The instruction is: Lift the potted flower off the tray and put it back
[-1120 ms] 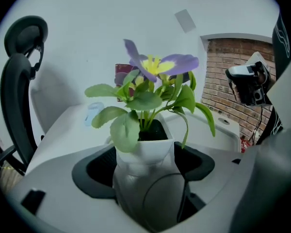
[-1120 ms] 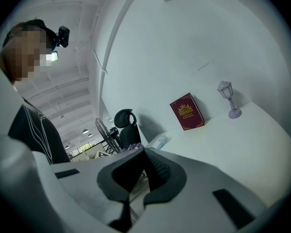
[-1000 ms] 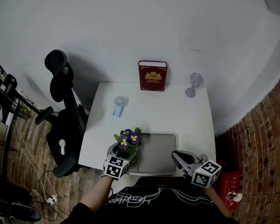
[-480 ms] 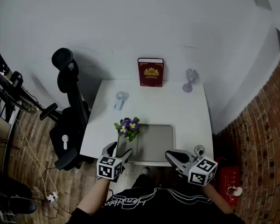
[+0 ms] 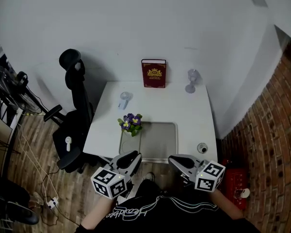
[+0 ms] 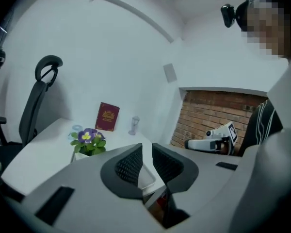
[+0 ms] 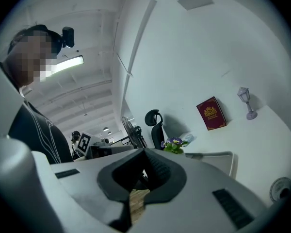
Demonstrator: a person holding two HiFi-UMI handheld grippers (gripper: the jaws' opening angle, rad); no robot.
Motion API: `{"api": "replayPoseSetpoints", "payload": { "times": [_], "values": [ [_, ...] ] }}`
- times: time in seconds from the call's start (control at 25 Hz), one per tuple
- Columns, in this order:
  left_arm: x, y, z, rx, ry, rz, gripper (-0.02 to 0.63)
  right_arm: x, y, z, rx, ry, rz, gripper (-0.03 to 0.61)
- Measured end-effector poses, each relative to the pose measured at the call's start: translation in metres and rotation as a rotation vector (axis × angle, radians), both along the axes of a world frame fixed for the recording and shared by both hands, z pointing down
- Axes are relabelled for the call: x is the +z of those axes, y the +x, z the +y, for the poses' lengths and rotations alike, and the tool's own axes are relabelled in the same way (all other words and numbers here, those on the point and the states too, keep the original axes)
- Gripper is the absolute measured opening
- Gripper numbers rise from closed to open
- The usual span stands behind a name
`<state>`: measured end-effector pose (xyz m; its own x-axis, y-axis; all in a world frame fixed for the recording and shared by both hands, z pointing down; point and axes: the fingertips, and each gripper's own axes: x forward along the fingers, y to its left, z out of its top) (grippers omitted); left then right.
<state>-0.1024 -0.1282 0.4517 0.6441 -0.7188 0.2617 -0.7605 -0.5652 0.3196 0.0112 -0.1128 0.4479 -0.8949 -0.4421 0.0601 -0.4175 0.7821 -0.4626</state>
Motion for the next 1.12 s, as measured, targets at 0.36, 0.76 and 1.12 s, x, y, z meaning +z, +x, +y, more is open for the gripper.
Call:
{"api": "replayPoseSetpoints", "payload": {
  "times": [0.36,0.76,1.12],
  "values": [
    [-0.007,0.03,0.046,0.056,0.043,0.032,0.044,0.004,0.013,0.032,0.012,-0.003,-0.022,-0.001],
    [0.0,0.032,0.062,0.025,0.041,0.028,0.041,0.014,0.024,0.051,0.031,-0.021,-0.009,0.0],
    [0.002,0.037,0.069,0.035,0.035,0.003,0.041,0.013,0.022,0.058,0.013,-0.007,-0.008,0.0]
  ]
}}
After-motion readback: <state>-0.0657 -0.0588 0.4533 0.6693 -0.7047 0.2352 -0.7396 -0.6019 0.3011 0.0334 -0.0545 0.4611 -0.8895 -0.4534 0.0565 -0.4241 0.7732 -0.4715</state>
